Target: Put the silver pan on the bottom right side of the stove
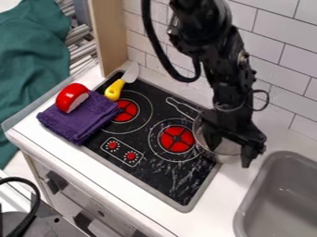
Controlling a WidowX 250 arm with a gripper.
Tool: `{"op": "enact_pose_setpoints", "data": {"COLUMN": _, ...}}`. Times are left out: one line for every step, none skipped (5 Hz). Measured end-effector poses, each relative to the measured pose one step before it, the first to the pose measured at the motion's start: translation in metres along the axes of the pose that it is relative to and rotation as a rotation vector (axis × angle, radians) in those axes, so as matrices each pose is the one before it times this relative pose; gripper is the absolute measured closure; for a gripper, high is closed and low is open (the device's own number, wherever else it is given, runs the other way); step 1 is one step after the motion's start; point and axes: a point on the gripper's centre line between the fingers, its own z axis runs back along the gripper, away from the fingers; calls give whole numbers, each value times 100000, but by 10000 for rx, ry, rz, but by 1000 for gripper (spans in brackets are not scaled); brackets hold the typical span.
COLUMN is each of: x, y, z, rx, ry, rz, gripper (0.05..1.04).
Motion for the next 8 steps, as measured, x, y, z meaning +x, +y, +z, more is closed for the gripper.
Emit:
{"op": "enact_pose_setpoints", "data": {"x": -276, "y": 341, "z": 19, "rx": 245, "ry": 194, "rz": -87, "gripper": 118}}
{"op": "enact_pose_setpoints", "data": {"x": -462, "y": 123, "z": -841, "rx": 44, "ry": 263, "rz": -56, "gripper": 403}}
{"op": "enact_pose_setpoints", "data": {"x": 124, "y": -22, "z": -146, "rx": 183, "ry": 19, "rz": -256, "gripper": 706}}
{"op": "enact_pose_setpoints", "data": {"x": 86, "y": -204, "z": 69, "rx": 24, "ry": 43, "rz": -177, "gripper": 915}}
{"op": "enact_pose_setpoints", "data": {"x": -205, "y": 18, "z": 39, "rx": -19, "ry": 73, "rz": -217, "gripper": 1003}}
{"op": "enact_pose_setpoints", "data": {"x": -72, "y": 268, "z": 1453, "rx": -19, "ry": -502, "rz": -906, "gripper": 1011}}
{"op": "enact_pose_setpoints", "data": {"x": -708, "y": 1100, "z": 2133, "rx": -43, "ry": -848, "rz": -793, "gripper": 1023}}
{"op": "enact_pose_setpoints", "data": {"x": -2344, "y": 2023, "z": 1612, "rx": -48, "ry": -383, "rz": -217, "gripper": 1026}}
